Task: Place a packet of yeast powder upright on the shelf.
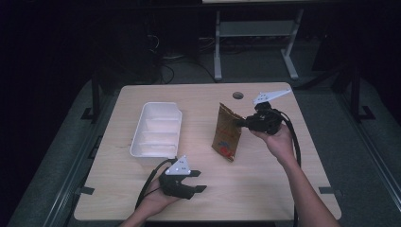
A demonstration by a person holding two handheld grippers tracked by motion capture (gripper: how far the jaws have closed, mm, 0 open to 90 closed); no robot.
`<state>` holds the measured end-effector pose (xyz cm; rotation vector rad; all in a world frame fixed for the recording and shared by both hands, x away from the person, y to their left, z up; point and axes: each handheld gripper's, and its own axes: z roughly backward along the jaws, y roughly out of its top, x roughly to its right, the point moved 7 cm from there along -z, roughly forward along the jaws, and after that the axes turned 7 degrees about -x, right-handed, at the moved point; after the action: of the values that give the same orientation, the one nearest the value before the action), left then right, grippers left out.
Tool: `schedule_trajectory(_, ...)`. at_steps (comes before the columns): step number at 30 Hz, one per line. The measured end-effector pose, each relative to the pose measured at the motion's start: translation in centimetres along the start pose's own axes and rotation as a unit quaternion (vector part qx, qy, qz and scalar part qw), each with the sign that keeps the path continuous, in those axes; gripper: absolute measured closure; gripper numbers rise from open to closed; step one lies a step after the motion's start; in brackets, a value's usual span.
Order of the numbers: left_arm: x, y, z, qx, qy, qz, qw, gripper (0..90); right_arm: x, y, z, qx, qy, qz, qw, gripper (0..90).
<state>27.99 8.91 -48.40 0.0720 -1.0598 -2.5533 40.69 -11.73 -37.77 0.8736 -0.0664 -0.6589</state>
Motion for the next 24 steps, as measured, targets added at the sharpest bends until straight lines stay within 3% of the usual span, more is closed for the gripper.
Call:
schedule_trajectory(9,0.5,-0.3,0.2,0.000,-0.006,-0.004,1.0000,37.1,-0.5,1.6,-0.1,0.002,0.010,0.014,0.9999,89.2)
schedule_trajectory(24,0.8,-1.1,0.3,-0.007,0.003,-0.015,0.9999,29.8,-1.6,4.5,-0.4,0.014,0.024,0.035,0.9990,89.2)
